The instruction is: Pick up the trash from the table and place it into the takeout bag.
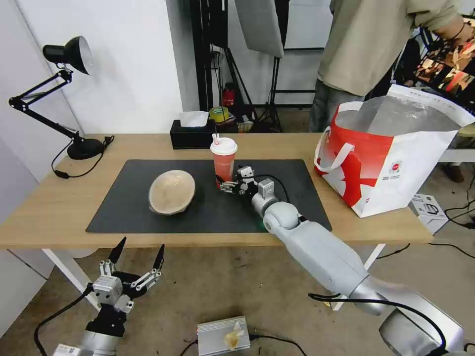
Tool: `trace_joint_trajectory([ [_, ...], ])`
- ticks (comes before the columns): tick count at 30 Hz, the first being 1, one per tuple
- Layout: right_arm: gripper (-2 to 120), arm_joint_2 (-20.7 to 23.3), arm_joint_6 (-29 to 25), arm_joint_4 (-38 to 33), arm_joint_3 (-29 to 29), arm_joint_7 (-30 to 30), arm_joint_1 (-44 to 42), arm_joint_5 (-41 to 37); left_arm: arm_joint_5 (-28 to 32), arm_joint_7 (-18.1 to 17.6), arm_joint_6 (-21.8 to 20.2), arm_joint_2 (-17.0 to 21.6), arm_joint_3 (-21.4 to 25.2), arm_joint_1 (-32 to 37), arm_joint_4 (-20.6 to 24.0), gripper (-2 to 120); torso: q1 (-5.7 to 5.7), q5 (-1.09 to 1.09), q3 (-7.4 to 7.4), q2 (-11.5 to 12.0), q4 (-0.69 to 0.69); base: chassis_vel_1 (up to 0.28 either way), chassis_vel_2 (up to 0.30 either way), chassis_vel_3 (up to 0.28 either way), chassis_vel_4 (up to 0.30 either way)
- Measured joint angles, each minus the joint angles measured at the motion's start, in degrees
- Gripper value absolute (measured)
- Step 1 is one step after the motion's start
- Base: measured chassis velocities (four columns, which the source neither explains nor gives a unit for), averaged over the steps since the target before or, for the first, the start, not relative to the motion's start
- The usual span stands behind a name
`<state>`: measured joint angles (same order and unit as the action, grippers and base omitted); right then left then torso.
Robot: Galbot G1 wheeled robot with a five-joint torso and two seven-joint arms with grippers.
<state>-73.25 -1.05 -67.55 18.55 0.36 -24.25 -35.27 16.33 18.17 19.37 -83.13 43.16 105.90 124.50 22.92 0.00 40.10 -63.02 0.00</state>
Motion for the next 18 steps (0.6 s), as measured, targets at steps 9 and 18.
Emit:
trace_joint_trajectory([
  [9,100,-1.34,-0.76,2.22,-0.80,-0.76,0.00,1.58,-0.02,0.04,0.00,0.12,0.08,-0.02,-0.50,100,0.00,0.00,0.00,0.00,0.00,0.000,0.000,0.000,0.000],
  [18,72,-2.33,-1.26,3.71,-1.06,-1.63,0.03,1.59,-0.03,0.07,0.00,0.30,-0.02,-0.09,-0.72,100,0.00,0.00,0.00,0.00,0.00,0.000,0.000,0.000,0.000],
])
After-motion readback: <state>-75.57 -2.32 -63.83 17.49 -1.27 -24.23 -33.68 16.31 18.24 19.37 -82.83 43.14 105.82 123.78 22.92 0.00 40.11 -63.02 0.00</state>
